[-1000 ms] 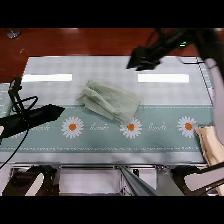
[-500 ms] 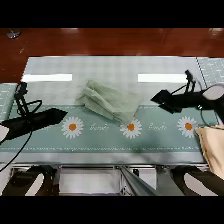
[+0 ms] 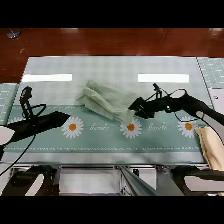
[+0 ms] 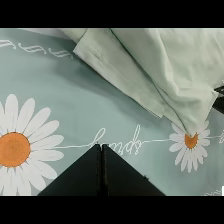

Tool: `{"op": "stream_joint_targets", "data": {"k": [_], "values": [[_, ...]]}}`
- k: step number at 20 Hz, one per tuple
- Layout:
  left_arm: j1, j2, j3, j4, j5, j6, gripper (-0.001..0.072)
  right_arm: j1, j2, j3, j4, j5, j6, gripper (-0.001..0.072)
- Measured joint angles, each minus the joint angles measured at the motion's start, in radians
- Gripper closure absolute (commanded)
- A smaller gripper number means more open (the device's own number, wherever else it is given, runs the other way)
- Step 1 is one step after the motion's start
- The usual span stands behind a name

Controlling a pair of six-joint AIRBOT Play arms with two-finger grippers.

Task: Fold the shirts.

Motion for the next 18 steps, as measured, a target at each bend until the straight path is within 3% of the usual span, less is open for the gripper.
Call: {"op": "stream_joint_targets", "data": {"k": [1, 2, 7, 15, 18], "values": [[0.0, 0.0, 0.0, -0.002, 0.001, 0.0, 0.068, 0.011, -0.037, 0.033, -0.005, 0.013, -0.004, 0.0602], [0.0, 0.0, -0.001, -0.002, 0.003, 0.0, 0.068, 0.021, -0.072, 0.071, -0.018, 0.027, -0.006, 0.0686], [0.0, 0.0, -0.002, -0.002, 0.003, -0.002, 0.068, 0.042, -0.138, 0.351, -0.053, 0.148, -0.04, 0.0687], [0.0, 0.0, -0.002, -0.003, 0.003, -0.001, 0.068, 0.014, -0.11, 1.065, -0.48, 0.488, 0.125, 0.0687], [0.0, 0.0, -0.002, -0.003, 0.003, 0.0, 0.068, -0.051, -0.063, 1.193, -0.584, 0.597, 0.174, 0.0687]]}}
